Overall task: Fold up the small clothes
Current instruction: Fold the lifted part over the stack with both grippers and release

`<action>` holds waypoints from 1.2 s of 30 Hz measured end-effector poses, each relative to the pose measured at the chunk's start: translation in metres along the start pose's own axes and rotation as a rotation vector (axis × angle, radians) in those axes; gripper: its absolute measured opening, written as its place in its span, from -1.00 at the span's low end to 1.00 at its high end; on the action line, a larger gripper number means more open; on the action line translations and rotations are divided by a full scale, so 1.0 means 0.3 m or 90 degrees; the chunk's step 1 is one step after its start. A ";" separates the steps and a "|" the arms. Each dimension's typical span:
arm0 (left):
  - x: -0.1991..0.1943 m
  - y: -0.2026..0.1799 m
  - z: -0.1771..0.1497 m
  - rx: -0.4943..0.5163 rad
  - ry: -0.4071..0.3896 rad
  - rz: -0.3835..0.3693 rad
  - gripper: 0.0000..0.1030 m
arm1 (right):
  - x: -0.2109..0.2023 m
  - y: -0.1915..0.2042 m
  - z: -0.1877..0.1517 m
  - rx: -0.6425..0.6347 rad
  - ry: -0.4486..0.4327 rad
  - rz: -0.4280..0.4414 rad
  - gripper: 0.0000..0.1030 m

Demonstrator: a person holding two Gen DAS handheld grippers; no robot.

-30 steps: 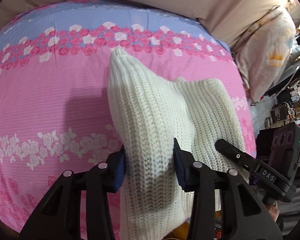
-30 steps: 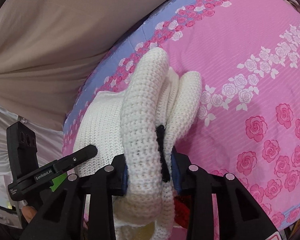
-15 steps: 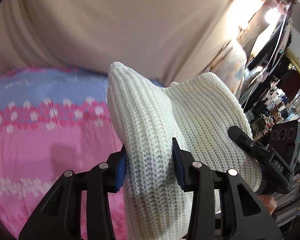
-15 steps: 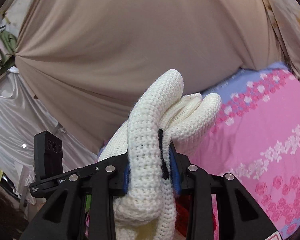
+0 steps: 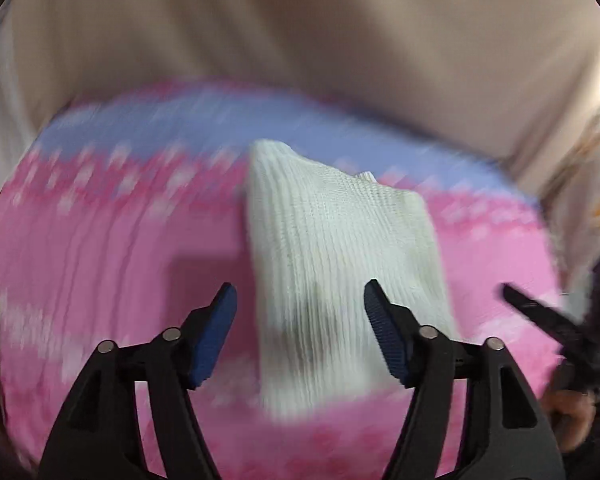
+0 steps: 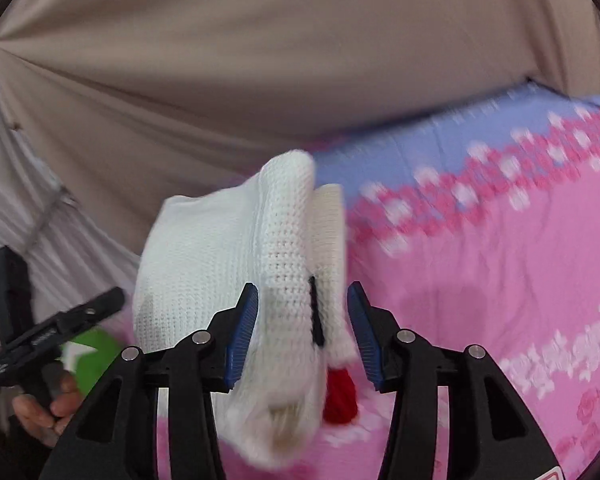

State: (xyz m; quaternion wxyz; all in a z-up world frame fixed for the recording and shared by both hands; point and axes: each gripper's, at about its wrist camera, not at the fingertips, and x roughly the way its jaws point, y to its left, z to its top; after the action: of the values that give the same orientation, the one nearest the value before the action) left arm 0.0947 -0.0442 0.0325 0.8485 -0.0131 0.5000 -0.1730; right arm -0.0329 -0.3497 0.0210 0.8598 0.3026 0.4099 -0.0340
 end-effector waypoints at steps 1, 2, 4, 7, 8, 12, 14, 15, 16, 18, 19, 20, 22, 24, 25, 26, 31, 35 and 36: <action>0.019 0.044 -0.059 -0.024 0.014 0.002 0.16 | 0.003 -0.022 -0.045 0.026 0.008 0.026 -0.39; 0.010 0.063 -0.094 -0.036 0.008 -0.004 0.18 | -0.010 -0.018 -0.083 0.025 0.006 0.030 -0.39; -0.017 0.070 -0.148 -0.037 -0.003 0.005 0.19 | -0.024 0.024 -0.123 -0.015 0.011 0.018 -0.39; -0.021 0.020 -0.147 -0.021 -0.010 0.019 0.22 | -0.005 0.125 -0.131 -0.082 0.019 0.012 -0.39; -0.008 0.008 -0.137 -0.018 -0.010 0.016 0.26 | 0.019 0.155 -0.126 -0.104 0.024 0.008 -0.39; 0.066 -0.039 -0.108 0.016 0.009 0.034 0.28 | 0.152 0.203 -0.106 -0.169 0.067 -0.070 -0.39; 0.089 -0.025 -0.103 0.012 0.010 0.042 0.28 | 0.175 0.187 -0.091 -0.169 0.069 -0.116 -0.33; 0.098 -0.013 -0.098 0.000 0.009 0.040 0.32 | 0.183 0.173 -0.084 -0.160 0.068 -0.126 -0.06; 0.113 0.001 -0.094 -0.012 0.013 0.039 0.34 | 0.195 0.161 -0.077 -0.154 0.069 -0.130 0.10; 0.163 0.014 -0.094 -0.014 0.032 0.051 0.37 | 0.254 0.129 -0.073 -0.153 0.108 -0.114 0.13; 0.210 0.022 -0.095 -0.007 0.054 0.068 0.37 | 0.281 0.116 -0.076 -0.147 0.133 -0.096 0.03; 0.239 0.026 -0.098 0.000 0.068 0.081 0.34 | 0.307 0.100 -0.078 -0.133 0.155 -0.077 -0.43; 0.287 0.042 -0.103 0.012 0.090 0.104 0.31 | 0.267 0.088 -0.066 -0.093 0.142 -0.047 -0.57; 0.297 0.054 -0.105 0.013 0.093 0.100 0.35 | 0.172 0.103 -0.058 -0.084 0.108 -0.016 -0.62; 0.305 0.055 -0.107 0.020 0.096 0.101 0.35 | 0.149 0.104 -0.063 -0.088 0.098 -0.020 -0.62; 0.313 0.054 -0.109 0.025 0.099 0.105 0.35 | 0.150 0.094 -0.075 -0.087 0.098 -0.028 -0.62; 0.326 0.040 -0.114 0.040 0.114 0.122 0.35 | 0.280 0.022 -0.151 -0.069 0.158 -0.086 -0.44; 0.244 0.004 -0.111 0.045 0.095 0.128 0.34 | 0.110 0.110 -0.121 -0.093 0.072 -0.117 -0.37; 0.223 -0.006 -0.114 0.040 0.089 0.125 0.36 | 0.056 0.144 -0.122 -0.119 0.036 -0.149 -0.20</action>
State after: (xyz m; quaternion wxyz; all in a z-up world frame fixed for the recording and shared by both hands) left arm 0.0944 -0.0612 -0.0406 0.8246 0.0750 0.5507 -0.1051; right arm -0.0335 -0.2913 0.0125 0.8623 0.1725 0.4681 -0.0872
